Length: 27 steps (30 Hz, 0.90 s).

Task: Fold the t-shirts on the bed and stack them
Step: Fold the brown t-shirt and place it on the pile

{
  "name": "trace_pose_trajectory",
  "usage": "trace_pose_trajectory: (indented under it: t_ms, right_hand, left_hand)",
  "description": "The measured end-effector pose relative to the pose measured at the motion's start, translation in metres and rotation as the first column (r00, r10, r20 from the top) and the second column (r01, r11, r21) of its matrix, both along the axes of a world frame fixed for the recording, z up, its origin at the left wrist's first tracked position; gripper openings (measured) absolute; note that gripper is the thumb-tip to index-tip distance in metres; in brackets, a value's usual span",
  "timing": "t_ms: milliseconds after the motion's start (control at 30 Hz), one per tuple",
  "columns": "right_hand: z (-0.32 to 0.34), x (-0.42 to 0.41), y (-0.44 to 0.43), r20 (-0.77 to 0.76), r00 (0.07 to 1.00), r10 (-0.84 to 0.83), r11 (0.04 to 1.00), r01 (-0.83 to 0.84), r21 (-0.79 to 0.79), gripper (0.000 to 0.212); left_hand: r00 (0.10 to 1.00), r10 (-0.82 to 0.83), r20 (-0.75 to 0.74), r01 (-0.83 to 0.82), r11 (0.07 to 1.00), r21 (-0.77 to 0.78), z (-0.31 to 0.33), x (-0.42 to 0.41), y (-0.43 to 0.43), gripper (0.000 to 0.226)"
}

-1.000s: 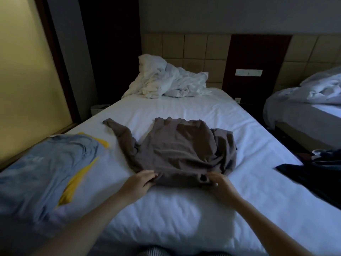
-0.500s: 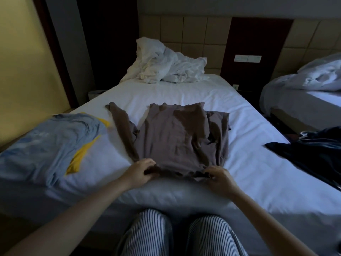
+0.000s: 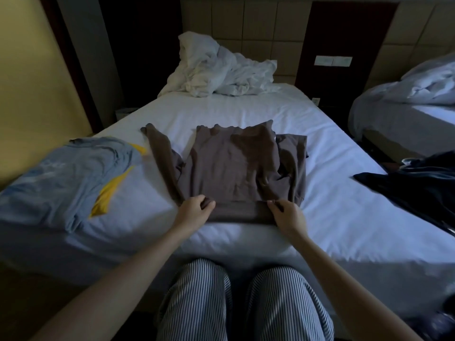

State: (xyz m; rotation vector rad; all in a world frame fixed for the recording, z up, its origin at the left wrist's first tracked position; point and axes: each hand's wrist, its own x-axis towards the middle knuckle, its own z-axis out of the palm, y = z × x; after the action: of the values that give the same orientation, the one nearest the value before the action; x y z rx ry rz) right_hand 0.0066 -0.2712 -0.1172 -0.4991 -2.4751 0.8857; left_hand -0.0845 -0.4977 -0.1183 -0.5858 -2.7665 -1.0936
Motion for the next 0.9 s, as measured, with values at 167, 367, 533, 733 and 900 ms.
trace_pose_trajectory:
  t_ms: [167, 367, 533, 733, 900]
  right_hand:
    - [0.0, -0.004, -0.023, 0.227, 0.956, -0.188, 0.933, 0.102, 0.344, 0.022]
    - [0.003, -0.014, -0.043, -0.094, 0.994, -0.063, 0.843, 0.104, 0.527, 0.04]
    - [-0.004, -0.027, -0.088, 0.298, 0.864, 0.406, 0.515, -0.485, 0.707, 0.057]
    - [0.013, -0.054, -0.095, 0.61, 0.697, 0.378, 0.465, -0.712, 0.526, 0.089]
    - [0.001, -0.067, -0.105, 0.546, 0.713, 0.441, 0.553, -0.694, 0.46, 0.08]
  left_hand:
    - [0.993, 0.11, -0.035, -0.112, 0.992, -0.056, -0.001, 0.011, 0.008, 0.021]
    - [0.989, 0.09, -0.121, -0.118, 0.961, -0.249, 0.024, -0.002, 0.003, 0.042]
    - [0.989, 0.042, -0.144, -0.092, 0.927, -0.365, 0.017, -0.013, -0.012, 0.04]
    - [0.969, 0.239, 0.061, -0.24, 0.971, -0.004, 0.031, -0.052, -0.044, 0.032]
    - [0.74, 0.26, 0.62, -0.571, 0.73, 0.376, 0.049, -0.118, -0.061, 0.019]
